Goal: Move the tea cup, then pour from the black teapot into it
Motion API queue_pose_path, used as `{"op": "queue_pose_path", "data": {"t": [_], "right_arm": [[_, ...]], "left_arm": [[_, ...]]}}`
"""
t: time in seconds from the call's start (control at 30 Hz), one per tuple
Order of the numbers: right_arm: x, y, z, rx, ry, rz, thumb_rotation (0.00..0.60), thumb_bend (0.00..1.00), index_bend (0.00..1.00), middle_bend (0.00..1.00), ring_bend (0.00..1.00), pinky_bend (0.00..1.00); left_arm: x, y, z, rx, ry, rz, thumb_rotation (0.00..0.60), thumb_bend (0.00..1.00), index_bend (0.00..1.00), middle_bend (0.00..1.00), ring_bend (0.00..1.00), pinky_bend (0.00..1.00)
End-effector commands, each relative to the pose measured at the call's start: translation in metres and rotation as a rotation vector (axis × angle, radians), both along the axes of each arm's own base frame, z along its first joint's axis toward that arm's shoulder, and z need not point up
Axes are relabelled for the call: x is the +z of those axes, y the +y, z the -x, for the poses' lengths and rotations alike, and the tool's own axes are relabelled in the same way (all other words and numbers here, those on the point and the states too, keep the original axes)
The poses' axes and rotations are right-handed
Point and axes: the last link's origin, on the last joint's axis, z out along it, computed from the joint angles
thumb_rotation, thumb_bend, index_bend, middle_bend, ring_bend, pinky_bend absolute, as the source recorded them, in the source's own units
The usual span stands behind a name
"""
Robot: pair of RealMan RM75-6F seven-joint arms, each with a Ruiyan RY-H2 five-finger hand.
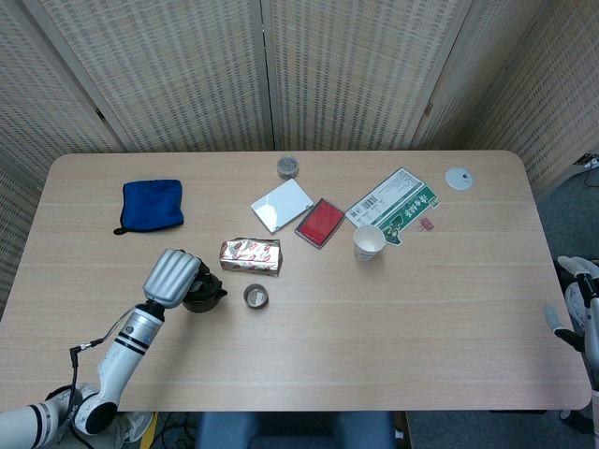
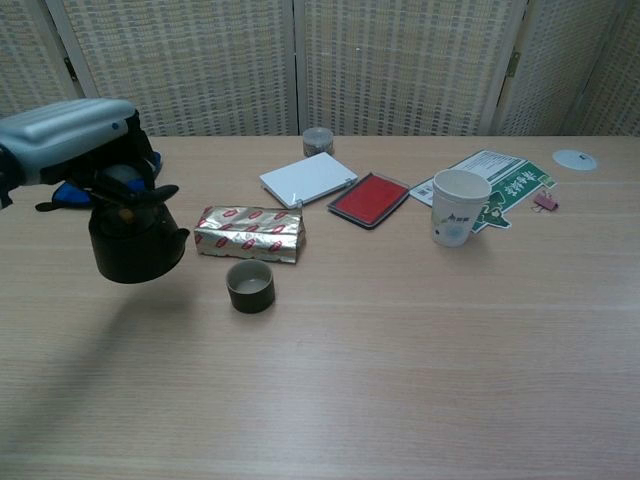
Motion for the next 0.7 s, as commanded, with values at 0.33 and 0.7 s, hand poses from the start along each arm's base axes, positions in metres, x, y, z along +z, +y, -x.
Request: {"op": "queue_pose_path", "data": {"t": [0.33, 0.7], "right_arm": [[0.001, 0.002, 0.003, -0.007, -0.002, -0.001, 0.6, 0.25, 0.24, 0.24, 0.18, 0.25], [0.001, 0.002, 0.005, -0.014, -0.004, 0.001, 0.6, 0.25, 0.24, 0.24, 0.18, 0.25]], "left_arm": [[-0.02, 0.006, -0.013, -0.024, 0.035, 0.003, 0.521, 0.36, 1.0, 1.0, 0.96, 0.67], [-0.032, 0.009, -0.02, -0.052, 0.079, -0.007, 0.561, 0.36, 1.0, 1.0, 0.96, 0.67]]}}
